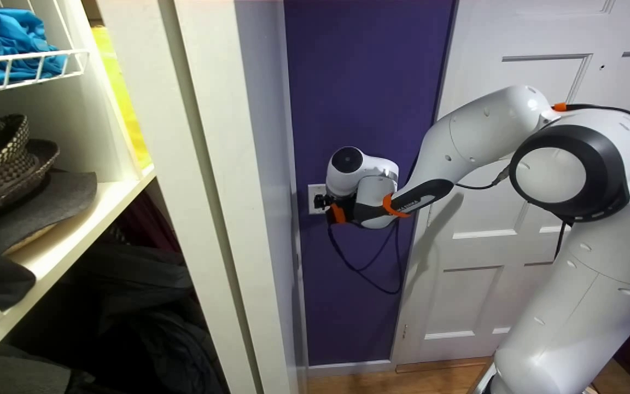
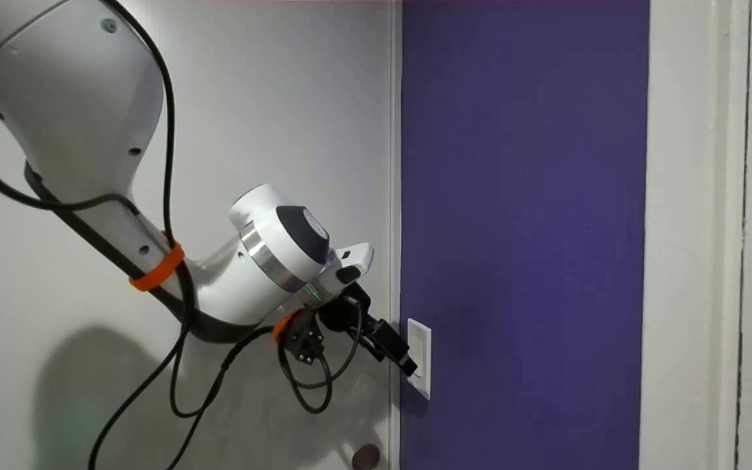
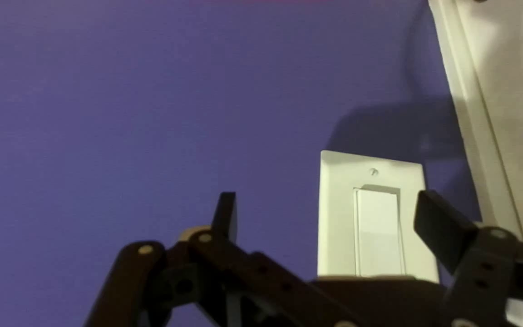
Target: Push the light switch downwards
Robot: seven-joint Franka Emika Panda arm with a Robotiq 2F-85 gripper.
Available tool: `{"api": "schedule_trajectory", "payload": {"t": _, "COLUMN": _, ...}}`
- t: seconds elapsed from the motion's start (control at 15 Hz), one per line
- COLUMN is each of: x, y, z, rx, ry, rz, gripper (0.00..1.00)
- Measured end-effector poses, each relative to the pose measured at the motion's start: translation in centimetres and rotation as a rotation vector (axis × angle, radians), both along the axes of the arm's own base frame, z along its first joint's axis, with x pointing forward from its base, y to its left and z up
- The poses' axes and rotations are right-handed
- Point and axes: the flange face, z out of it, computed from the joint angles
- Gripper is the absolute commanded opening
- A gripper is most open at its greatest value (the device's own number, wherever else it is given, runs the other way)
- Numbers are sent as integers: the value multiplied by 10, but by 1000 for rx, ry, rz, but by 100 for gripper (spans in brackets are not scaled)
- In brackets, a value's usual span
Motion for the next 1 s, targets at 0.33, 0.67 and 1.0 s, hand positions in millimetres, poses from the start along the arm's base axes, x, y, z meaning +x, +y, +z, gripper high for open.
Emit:
{"api": "schedule_trajectory", "payload": {"t": 0.33, "x": 15, "y": 2, "z": -11, "rx": -42, "ry": -43, "rz": 5, "gripper": 52}}
{"api": "schedule_trajectory", "payload": {"t": 0.67, "x": 31, "y": 3, "z": -22, "rx": -63, "ry": -83, "rz": 11, "gripper": 17}}
{"api": "schedule_trajectory", "payload": {"t": 1.0, "x": 42, "y": 10, "z": -31, "rx": -35, "ry": -102, "rz": 4, "gripper": 0}}
